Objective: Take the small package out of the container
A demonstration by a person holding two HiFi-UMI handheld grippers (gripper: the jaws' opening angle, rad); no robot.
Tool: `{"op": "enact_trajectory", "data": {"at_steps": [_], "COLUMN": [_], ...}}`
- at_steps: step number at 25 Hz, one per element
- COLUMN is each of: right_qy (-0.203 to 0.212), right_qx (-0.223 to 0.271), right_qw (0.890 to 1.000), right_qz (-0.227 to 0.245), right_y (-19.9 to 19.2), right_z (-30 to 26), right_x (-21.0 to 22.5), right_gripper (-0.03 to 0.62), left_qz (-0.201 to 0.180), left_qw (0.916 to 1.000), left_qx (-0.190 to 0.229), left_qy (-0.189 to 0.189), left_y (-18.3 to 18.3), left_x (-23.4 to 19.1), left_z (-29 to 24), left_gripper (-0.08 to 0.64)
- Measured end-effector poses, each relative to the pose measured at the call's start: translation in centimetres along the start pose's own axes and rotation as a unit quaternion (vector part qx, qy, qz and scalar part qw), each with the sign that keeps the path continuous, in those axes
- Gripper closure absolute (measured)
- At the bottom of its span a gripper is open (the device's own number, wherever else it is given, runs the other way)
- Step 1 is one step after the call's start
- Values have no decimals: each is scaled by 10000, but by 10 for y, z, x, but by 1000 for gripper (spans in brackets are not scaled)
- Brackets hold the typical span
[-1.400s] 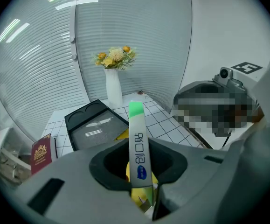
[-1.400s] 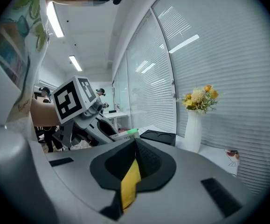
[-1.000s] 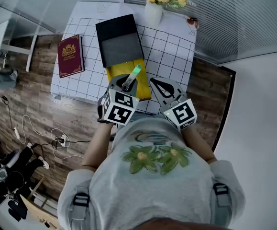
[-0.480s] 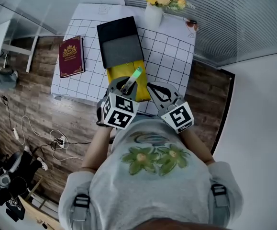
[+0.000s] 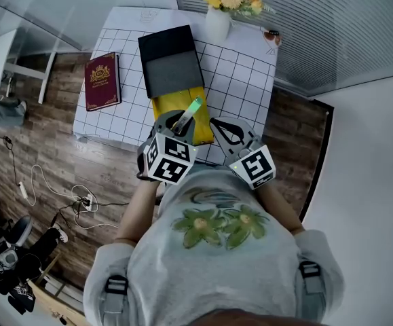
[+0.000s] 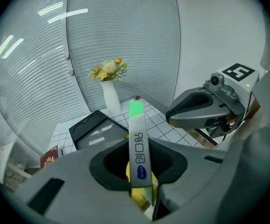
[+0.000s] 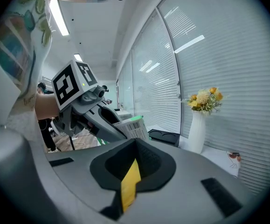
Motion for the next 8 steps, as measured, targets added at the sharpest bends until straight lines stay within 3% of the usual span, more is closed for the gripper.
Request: {"op": "enact_trajectory", "data": {"at_steps": [8], "right_qy": [35], "right_qx": [20], "right_qw": [10000], "right_qz": [-2], "right_y": [-1], "right_z": [0], "right_x": [1], "right_gripper": [585], "left_qz": [-13], "left_qw": [10000], "left_qx": [-2], "left_qy": [-10], "left_y": [2], "left_x": [0], "left_z": [-2], "left_gripper": [463]}}
Point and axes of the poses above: the fingertips, and each gripper's own axes: z backward along the fingers, x to its right, y out of its top, the point moved 6 cm from there along z, backward along the fingers, and after that the axes turned 13 degrees about -y, right-handed, at the moved point
